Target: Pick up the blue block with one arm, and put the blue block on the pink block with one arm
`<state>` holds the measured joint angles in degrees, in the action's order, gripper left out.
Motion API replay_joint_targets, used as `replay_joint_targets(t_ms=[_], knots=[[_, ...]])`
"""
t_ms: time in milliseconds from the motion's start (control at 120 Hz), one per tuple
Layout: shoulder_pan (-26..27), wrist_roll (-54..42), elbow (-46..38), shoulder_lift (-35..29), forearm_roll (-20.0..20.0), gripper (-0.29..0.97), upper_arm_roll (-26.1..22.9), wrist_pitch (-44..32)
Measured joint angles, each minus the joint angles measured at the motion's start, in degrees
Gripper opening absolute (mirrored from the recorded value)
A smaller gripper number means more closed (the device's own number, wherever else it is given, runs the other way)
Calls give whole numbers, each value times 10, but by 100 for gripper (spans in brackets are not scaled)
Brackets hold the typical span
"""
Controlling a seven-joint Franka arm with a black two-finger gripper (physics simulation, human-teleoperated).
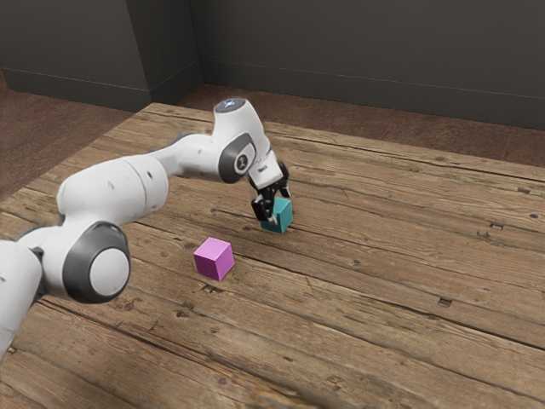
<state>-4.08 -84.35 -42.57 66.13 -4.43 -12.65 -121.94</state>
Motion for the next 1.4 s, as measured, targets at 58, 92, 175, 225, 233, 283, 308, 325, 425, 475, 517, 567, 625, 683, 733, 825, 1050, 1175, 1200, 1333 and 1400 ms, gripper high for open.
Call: replay_joint_targets(t_ms=[58, 92, 175, 225, 233, 283, 308, 325, 425, 475, 517, 567, 625, 683, 733, 825, 1050, 1175, 1200, 1333, 1400], knots=[[-1, -7, 0, 5, 2, 68, 0, -4], [-3, -11, 0, 7, 3, 68, 1, -6], [-8, -19, 0, 9, 5, 68, 1, -10], [-11, -24, 0, 9, 9, 68, 1, -12], [-11, -24, -1, 10, 10, 68, 1, -13], [-12, -28, -1, 10, 15, 66, 1, -15], [-13, -29, -1, 10, 17, 64, 1, -16], [-13, -30, -1, 10, 18, 61, 1, -16], [-13, -36, -2, 9, 23, 48, 0, -19], [-13, -38, -3, 8, 25, 44, 0, -20], [-14, -40, -4, 6, 26, 40, 1, -21], [-14, -42, -14, -3, 30, 39, 2, -22], [-14, -44, -37, -20, 34, 39, 2, -23], [-16, -45, -71, -46, 37, 38, 3, -24], [-24, -46, -120, -87, 41, 38, 3, -25], [-32, -47, -201, -156, 51, 38, 4, -26], [-41, -50, -412, -356, 84, 37, 4, -14], [-74, -49, -484, -435, 98, 37, 5, 14], [-78, -49, -494, -445, 99, 37, 5, 19], [-83, -48, -568, -500, 103, 37, 5, 40], [-84, -48, -596, -512, 104, 37, 5, 46]])
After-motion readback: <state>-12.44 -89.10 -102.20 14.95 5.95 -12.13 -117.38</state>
